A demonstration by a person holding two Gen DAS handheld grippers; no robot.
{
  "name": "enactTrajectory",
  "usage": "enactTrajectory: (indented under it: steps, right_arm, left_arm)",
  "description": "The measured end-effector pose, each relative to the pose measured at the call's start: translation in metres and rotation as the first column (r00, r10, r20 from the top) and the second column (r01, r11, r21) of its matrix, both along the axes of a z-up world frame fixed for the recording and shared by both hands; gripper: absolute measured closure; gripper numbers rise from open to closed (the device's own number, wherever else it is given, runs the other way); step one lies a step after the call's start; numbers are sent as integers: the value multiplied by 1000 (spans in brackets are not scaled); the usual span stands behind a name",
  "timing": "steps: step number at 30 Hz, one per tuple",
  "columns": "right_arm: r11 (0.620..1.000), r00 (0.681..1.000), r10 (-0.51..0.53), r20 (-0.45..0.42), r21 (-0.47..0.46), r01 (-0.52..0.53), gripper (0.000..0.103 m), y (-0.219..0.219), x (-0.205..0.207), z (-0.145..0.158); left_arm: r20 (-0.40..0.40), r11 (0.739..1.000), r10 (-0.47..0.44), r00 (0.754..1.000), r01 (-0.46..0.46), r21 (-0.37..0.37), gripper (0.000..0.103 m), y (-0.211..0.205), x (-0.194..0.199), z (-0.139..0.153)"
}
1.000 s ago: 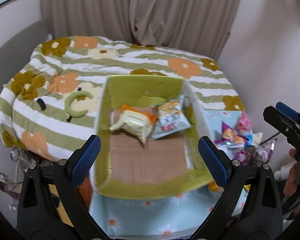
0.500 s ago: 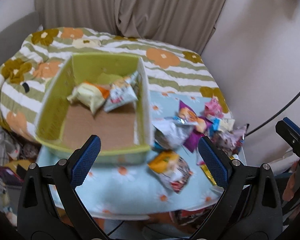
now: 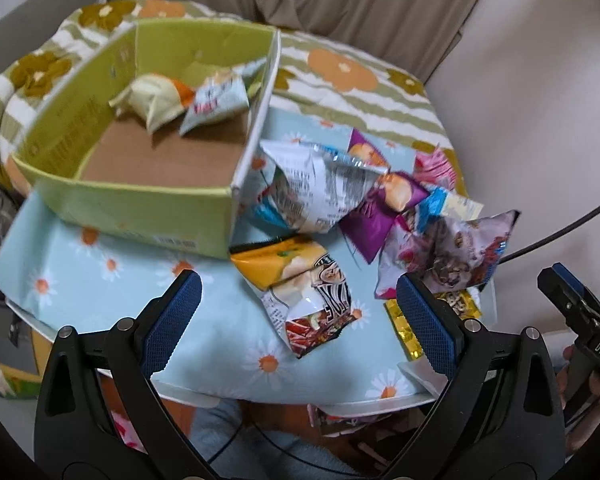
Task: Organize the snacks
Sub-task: 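Move both tools back to the snack pile beside the box, then grasp the yellow chip bag with the left gripper while the right grasps the purple-blue bag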
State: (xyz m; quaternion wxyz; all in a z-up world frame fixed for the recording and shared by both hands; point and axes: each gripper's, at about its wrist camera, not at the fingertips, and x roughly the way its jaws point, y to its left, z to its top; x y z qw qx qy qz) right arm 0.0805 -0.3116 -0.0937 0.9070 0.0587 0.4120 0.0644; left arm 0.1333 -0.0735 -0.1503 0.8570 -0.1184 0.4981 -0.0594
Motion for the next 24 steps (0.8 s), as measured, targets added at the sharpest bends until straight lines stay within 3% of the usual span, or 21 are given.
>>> enactTrajectory:
  steps: [8, 20, 24]
  right_arm:
    - [997, 997, 72, -21, -28, -73, 0, 2, 30, -42]
    - [983, 984, 159, -84, -78, -165, 0, 5, 63, -81]
    - [984, 983, 164, -85, -53, -169, 0, 3, 72, -86]
  left_arm:
    - [-89, 1000, 4, 996, -3, 2, 6, -20, 27, -57]
    - [-166, 999, 26, 986, -30, -23, 6, -28, 48, -106]
    - [-188, 998, 14, 982, -25, -56, 22, -28, 50, -116]
